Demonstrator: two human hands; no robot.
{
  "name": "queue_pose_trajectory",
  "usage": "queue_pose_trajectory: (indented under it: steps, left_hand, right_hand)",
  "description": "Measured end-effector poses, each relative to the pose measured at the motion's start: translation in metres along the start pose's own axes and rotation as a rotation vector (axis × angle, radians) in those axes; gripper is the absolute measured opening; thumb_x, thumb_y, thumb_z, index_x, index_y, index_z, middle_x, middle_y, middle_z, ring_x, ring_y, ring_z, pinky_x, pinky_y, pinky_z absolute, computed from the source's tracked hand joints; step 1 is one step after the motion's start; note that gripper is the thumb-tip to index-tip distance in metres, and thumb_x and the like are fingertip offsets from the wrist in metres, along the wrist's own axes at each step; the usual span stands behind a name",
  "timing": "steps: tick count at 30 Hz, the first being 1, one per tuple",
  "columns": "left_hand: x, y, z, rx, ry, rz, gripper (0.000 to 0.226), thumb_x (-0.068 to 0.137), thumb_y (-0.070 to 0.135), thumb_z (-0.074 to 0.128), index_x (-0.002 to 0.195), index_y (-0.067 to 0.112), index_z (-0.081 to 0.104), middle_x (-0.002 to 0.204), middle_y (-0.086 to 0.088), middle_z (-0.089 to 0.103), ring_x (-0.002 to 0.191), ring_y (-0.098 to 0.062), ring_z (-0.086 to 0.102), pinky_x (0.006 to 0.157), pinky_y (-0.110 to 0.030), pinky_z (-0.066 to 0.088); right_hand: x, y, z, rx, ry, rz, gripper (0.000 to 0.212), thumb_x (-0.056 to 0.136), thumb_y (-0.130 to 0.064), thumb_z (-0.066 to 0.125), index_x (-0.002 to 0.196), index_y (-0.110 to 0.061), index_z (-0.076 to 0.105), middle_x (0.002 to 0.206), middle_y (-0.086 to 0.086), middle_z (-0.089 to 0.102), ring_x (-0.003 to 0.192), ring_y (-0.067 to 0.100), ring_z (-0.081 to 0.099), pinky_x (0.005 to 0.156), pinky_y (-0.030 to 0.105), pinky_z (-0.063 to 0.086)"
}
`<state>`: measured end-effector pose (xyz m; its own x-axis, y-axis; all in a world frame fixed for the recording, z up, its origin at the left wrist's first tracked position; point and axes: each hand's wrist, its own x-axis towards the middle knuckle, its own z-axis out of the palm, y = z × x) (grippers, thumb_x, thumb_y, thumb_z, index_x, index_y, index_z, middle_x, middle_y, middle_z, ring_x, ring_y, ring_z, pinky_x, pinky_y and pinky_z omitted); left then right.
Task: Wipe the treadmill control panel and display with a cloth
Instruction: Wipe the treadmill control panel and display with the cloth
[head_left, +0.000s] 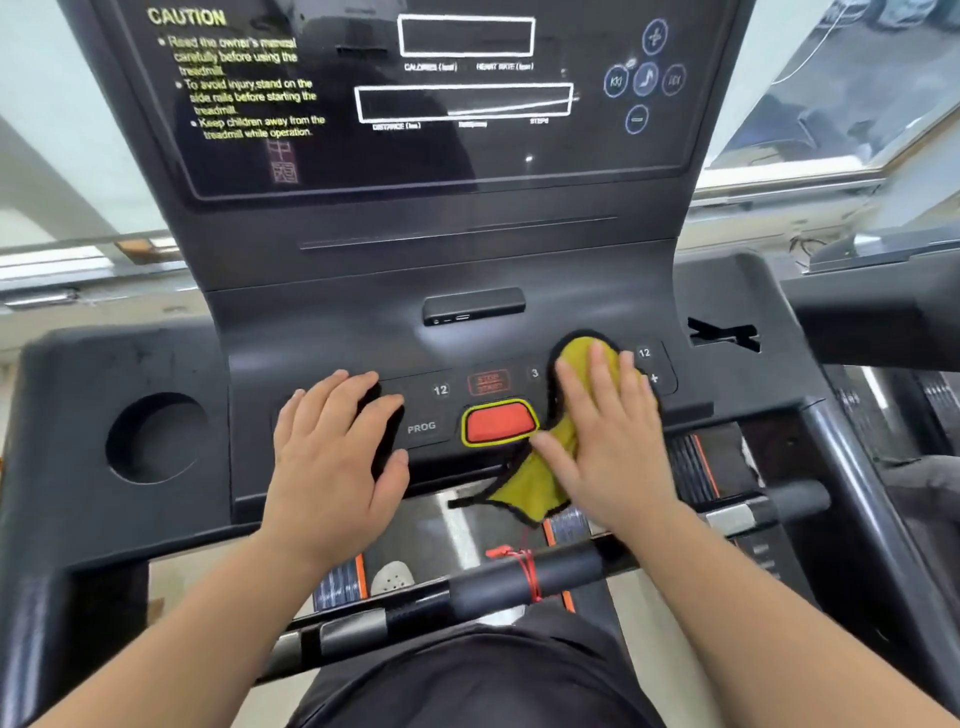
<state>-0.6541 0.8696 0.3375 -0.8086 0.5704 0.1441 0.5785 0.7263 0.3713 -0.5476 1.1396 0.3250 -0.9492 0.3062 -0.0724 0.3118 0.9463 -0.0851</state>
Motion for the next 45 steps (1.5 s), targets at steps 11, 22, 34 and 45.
queue_pose_trajectory:
  steps: [11, 22, 34, 45]
  left_hand:
    - [0.023, 0.086, 0.017, 0.033, 0.011, 0.044, 0.051, 0.081, 0.046, 0.055, 0.121, 0.017, 0.068, 0.128, -0.003, 0.063, 0.116, -0.032, 0.054, 0.096, -0.045, 0.038]
    - [0.069, 0.173, 0.058, 0.214, -0.142, 0.079, 0.024, 0.075, 0.040, 0.074, 0.084, 0.018, 0.070, 0.088, -0.001, 0.061, 0.088, -0.029, 0.057, 0.075, -0.042, 0.048]
    - [0.059, 0.181, 0.046, 0.033, -0.030, 0.068, 0.009, 0.082, 0.020, 0.065, 0.082, 0.019, 0.056, 0.065, 0.010, 0.049, 0.068, -0.027, 0.046, 0.064, -0.039, 0.043]
    - [0.077, 0.185, 0.025, -0.438, -0.081, 0.068, 0.025, 0.082, 0.005, 0.071, 0.091, 0.027, 0.063, 0.087, 0.014, 0.066, 0.082, -0.011, 0.059, 0.074, -0.016, 0.043]
  right_hand:
    - [0.008, 0.022, -0.012, 0.063, -0.049, -0.084, 0.091, 0.093, -0.078, 0.002, 0.162, -0.024, 0.028, 0.170, 0.012, 0.019, 0.157, 0.042, 0.007, 0.126, 0.060, 0.009]
    - [-0.028, 0.116, 0.000, 0.216, 0.329, -0.076, 0.065, 0.089, -0.046, 0.069, 0.145, -0.015, 0.055, 0.145, 0.011, 0.054, 0.135, 0.038, 0.047, 0.110, 0.054, 0.038]
    - [-0.030, 0.147, -0.011, 0.401, 0.426, -0.030, 0.021, 0.088, -0.022, 0.077, 0.085, -0.015, 0.057, 0.075, 0.001, 0.059, 0.071, 0.032, 0.057, 0.061, 0.040, 0.046]
    - [-0.067, 0.153, -0.077, 0.756, -0.071, 0.292, 0.068, 0.074, -0.031, 0.089, 0.126, -0.043, 0.047, 0.087, -0.003, 0.059, 0.078, 0.014, 0.058, 0.073, 0.033, 0.051]
